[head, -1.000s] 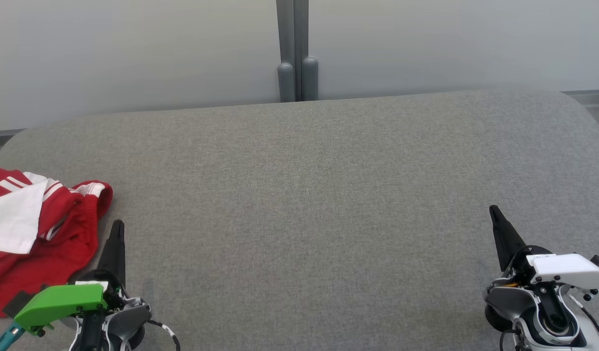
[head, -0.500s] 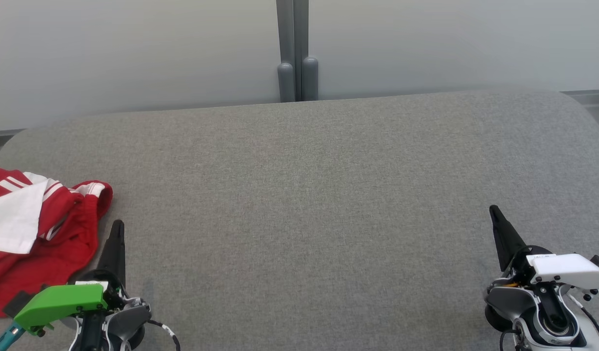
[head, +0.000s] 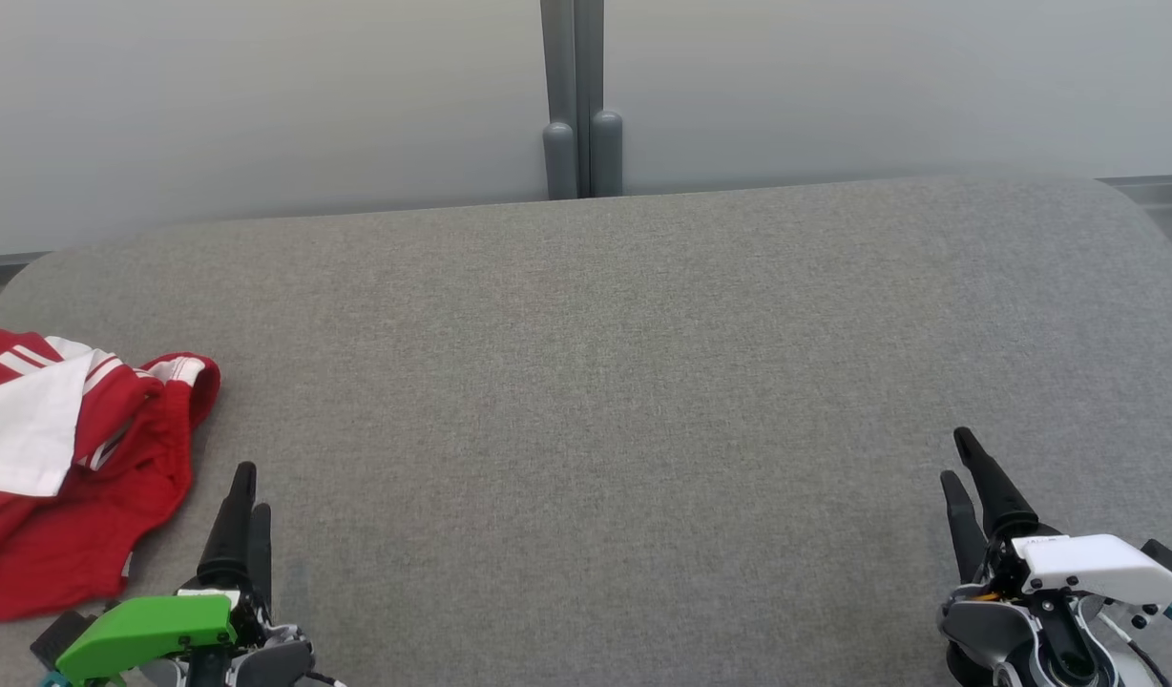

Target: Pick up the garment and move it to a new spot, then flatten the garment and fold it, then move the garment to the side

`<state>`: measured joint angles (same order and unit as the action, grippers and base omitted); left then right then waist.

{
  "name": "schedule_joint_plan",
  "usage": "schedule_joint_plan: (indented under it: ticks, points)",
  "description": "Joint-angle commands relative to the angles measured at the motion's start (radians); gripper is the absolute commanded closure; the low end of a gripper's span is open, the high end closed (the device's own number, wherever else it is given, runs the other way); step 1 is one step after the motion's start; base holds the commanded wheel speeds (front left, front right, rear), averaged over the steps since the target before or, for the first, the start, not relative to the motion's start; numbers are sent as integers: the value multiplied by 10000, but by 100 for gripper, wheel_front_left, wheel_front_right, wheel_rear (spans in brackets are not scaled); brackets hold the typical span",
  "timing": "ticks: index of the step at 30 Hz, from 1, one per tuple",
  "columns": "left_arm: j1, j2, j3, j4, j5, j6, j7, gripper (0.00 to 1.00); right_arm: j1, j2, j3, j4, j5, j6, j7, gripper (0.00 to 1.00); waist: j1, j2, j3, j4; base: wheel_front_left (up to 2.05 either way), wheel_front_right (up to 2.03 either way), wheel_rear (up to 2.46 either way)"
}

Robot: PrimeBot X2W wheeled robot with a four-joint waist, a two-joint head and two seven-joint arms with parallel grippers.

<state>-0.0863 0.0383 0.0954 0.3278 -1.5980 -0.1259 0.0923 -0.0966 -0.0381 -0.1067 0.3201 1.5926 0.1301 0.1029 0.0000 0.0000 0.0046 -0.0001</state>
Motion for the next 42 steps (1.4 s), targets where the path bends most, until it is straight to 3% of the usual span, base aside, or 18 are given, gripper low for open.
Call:
schedule_joint_plan:
  ticks: [1, 22, 42]
  points:
    - [-178, 87, -56, -194, 338, -6, -117, 0, -133, -131, 106, -271, -200, 2, -146, 0, 0, 0, 4, 1, 0, 0, 0]
    - [-34, 168, -463, -276, 5397, 110, -1095, 0, -14, -416, 732, -513, -4725, 4, -1160, 0, 0, 0, 23, -8, 0, 0, 0]
    - [42, 292, -783, -173, 8242, 366, -1777, 0, 134, -526, 952, -587, -7553, 5, -1852, 0, 0, 0, 34, -21, 0, 0, 0]
